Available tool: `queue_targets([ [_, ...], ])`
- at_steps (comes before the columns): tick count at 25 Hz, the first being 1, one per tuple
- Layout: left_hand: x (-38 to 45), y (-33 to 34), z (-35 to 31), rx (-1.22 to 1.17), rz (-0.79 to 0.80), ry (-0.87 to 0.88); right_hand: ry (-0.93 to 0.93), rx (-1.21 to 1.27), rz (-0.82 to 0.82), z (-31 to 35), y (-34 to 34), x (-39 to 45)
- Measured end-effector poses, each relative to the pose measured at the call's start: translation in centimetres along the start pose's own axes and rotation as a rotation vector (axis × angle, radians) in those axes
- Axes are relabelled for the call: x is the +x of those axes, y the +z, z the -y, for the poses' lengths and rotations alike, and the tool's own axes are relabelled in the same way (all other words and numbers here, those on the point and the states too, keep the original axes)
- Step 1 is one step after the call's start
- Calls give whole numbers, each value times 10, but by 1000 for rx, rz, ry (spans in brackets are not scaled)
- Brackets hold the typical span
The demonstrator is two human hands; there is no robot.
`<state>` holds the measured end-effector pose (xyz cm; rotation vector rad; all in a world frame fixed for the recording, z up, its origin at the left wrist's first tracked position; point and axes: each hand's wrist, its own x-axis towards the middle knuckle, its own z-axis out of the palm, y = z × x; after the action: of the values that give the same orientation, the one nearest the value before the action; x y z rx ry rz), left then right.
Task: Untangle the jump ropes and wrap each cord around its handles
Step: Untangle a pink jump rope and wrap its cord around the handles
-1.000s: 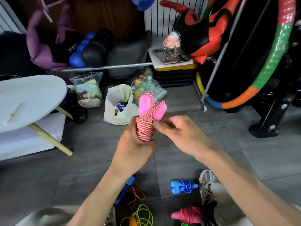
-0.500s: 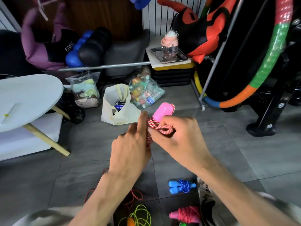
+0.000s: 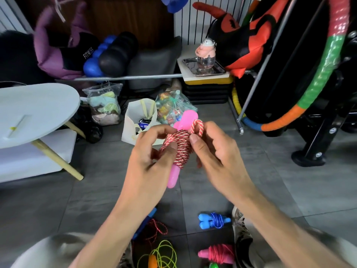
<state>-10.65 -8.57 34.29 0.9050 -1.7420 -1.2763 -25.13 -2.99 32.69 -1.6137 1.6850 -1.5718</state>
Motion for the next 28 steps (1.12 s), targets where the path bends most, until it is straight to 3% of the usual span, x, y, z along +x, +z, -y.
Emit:
queue_targets([
  [8, -42, -36, -23, 124, 162, -87, -43, -13, 65, 36, 7, -50],
  [14, -117, -33, -27, 427, 44, 13, -62, -124, 164, 65, 11, -126],
  [19, -167, -9, -20, 557, 149, 73, -68, -344, 16, 68, -4, -173],
  [24, -185, -1, -7, 657, 200, 112, 12, -255, -52, 63, -1, -194],
  [28, -175, -2, -5, 528, 238, -12, 124, -194, -137, 58, 9, -201],
])
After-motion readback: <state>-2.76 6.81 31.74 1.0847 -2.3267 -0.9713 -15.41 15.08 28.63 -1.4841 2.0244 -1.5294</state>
